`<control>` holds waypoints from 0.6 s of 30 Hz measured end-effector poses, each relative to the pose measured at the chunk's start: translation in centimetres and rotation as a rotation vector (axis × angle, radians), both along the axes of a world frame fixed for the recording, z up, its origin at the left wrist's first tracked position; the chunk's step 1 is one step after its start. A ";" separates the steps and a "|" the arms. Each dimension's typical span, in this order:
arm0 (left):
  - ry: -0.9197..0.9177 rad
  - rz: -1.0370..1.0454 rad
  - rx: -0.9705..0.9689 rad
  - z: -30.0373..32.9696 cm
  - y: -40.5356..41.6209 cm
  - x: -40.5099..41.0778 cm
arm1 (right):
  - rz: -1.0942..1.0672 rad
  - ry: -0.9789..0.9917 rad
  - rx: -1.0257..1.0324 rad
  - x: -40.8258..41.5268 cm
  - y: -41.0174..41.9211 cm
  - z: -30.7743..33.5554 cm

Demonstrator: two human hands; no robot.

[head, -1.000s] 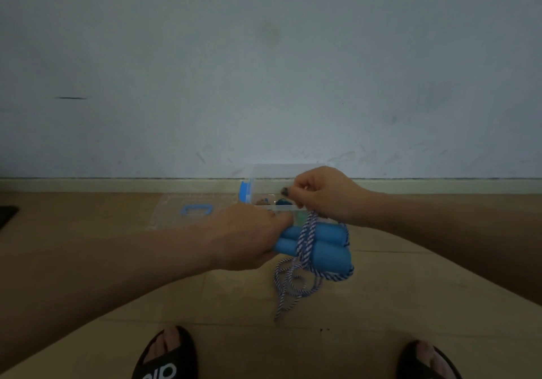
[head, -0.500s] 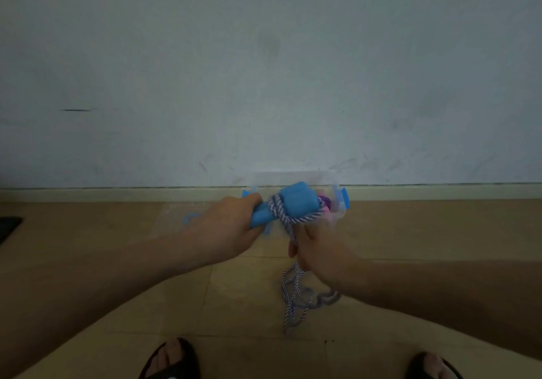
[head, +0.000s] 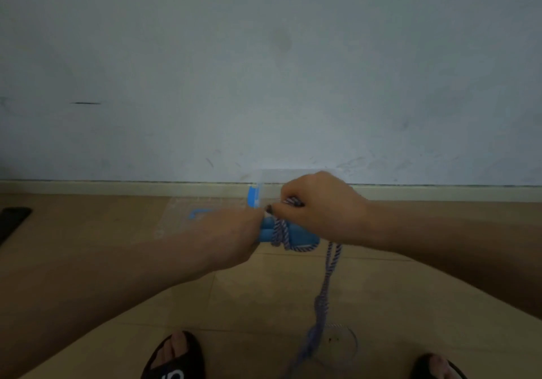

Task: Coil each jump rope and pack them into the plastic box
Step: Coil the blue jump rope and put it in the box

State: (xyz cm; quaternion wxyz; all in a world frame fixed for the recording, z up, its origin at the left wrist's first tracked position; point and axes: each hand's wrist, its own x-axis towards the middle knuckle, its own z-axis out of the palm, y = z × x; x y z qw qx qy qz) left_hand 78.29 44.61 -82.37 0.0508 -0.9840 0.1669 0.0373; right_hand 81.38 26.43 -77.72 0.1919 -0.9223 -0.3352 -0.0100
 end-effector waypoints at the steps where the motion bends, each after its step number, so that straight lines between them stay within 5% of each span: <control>1: 0.013 -0.028 -0.007 0.2 -0.4 -0.2 | -0.003 -0.032 -0.030 0.6 -0.3 -0.1; 7: 0.056 -0.237 -0.019 2.2 -3.2 -1.6 | 0.029 -0.053 -0.121 2.9 -1.0 -1.2; 12: 0.007 -0.270 -0.122 4.2 -3.2 -2.2 | -0.095 0.312 0.073 3.7 -2.0 -3.6; 15: 0.009 -0.102 -0.311 4.3 -2.9 -2.0 | -0.133 0.636 0.165 2.3 -3.3 -5.1; 18: -0.056 0.115 -0.411 4.3 -2.6 -1.2 | -0.199 0.670 0.144 0.5 -3.1 -6.4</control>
